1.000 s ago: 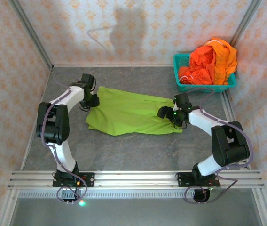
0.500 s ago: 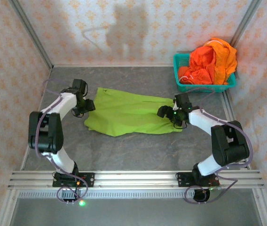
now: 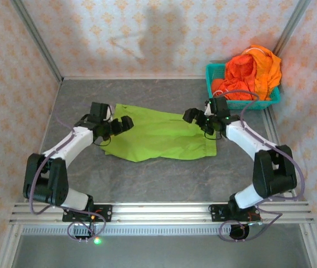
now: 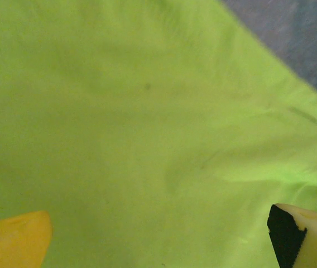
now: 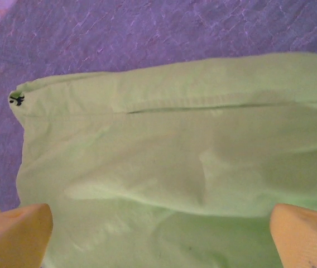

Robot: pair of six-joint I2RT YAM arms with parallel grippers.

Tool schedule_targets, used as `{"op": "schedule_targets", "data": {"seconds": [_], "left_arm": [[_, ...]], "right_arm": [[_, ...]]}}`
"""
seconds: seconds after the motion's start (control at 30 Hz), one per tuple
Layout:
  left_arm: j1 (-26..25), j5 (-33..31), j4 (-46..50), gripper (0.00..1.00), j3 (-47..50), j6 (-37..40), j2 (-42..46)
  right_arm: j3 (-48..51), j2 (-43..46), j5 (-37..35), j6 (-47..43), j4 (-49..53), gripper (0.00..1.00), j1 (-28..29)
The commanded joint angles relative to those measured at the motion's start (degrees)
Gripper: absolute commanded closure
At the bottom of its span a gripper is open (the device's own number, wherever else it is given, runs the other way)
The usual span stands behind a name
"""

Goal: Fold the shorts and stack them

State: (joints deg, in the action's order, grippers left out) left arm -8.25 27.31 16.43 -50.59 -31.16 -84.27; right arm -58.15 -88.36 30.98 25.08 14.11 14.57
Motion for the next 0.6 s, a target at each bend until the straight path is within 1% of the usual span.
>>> {"op": "schedule_targets", "data": {"seconds": [0.0,0.17,0.27,0.4,0.5,0.57], "left_arm": [[-0.6,2.22,-9.05,0.0,4.12,-4.1,-2.31],[-0.56,-1.55,-11.8,0.0,9.49,-4.18,-4.64],[-0.6,-4.06,-12.32,0.0,12.55,-4.26,-4.98],[-0.53,-7.44,-12.63,0.0,16.61,-4.94,-3.71],[-0.37,-9.25,-12.98,0.0,19.46,-5.34,-1.69],[-0.27,-9.45,-13.27,0.0,20.71,-5.56,-0.63]], "right_arm": [[-1.99,-4.26,-2.02,0.95,0.79,0.01,-0.33],[-3.61,-8.77,-2.21,1.68,-0.1,0.01,-2.85],[-4.11,-10.79,-0.53,1.91,-0.74,0.01,-5.12],[-5.44,-13.45,1.75,1.55,0.48,0.01,-7.7],[-5.21,-14.08,1.79,1.72,0.44,0.01,-8.24],[-4.66,-14.31,3.19,2.59,-0.51,0.01,-8.2]]}}
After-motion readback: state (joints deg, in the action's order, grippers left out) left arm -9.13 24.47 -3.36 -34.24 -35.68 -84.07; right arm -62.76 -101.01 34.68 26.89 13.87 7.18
